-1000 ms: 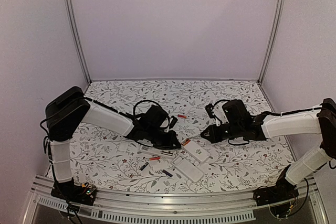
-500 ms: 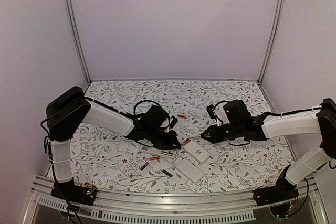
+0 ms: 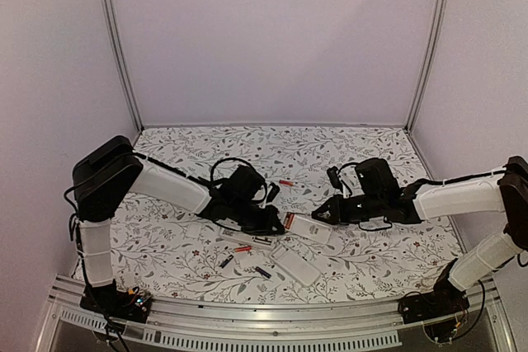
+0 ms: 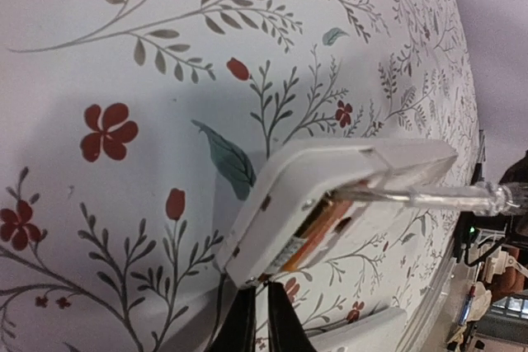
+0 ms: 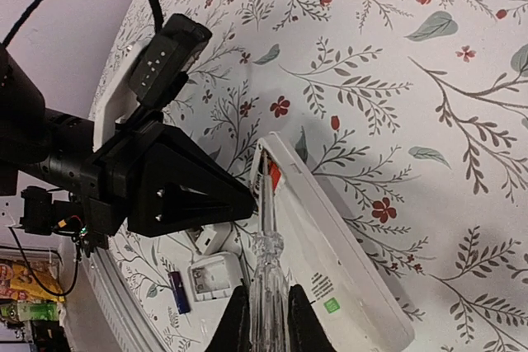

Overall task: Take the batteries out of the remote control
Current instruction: Remove the battery from the remote control without the battery cover.

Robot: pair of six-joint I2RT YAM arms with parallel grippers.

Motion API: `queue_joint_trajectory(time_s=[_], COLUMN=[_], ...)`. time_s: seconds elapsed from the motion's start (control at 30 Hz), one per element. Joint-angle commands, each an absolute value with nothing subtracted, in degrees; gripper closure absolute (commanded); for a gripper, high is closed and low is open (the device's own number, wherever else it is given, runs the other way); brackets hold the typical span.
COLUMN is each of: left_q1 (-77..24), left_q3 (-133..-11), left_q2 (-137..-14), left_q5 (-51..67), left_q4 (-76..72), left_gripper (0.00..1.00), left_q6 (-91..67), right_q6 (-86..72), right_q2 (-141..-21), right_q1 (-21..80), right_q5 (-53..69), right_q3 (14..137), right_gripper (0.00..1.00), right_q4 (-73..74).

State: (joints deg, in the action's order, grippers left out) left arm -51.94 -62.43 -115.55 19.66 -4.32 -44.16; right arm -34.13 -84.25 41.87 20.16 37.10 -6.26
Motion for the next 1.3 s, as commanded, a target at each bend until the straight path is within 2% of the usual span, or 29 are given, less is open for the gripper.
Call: queue_joint_trajectory(time_s=[0.0, 0.5, 0.93, 1.27], left_q1=[-51.6, -51.37, -48.25, -48.08], left_q3=[-62.91, -61.9, -57.5, -59.99], left_q2=[-117.78, -116.06, -108.74, -111.26], left_q5=[18.3, 16.98, 19.19, 24.65], left_q4=[-3.78, -4.07, -9.46, -14.33], left_gripper=[0.94, 0.93, 0.66, 0.59], left_q6=[-43.78, -43.15, -38.74, -38.23], right_q6=[-37.18, -37.88, -35.58, -34.96], right_q2=[-82.11, -82.15, -77.01, -77.72], right_q1=[42.78, 42.5, 41.49, 41.13], right_q5=[29.17, 27.34, 19.53, 16.68], right_q3=[36.37, 35.68, 36.62, 36.48], right_gripper=[1.0, 1.0, 1.0, 1.0], right_q4=[-7.56, -7.39, -3.41, -2.19])
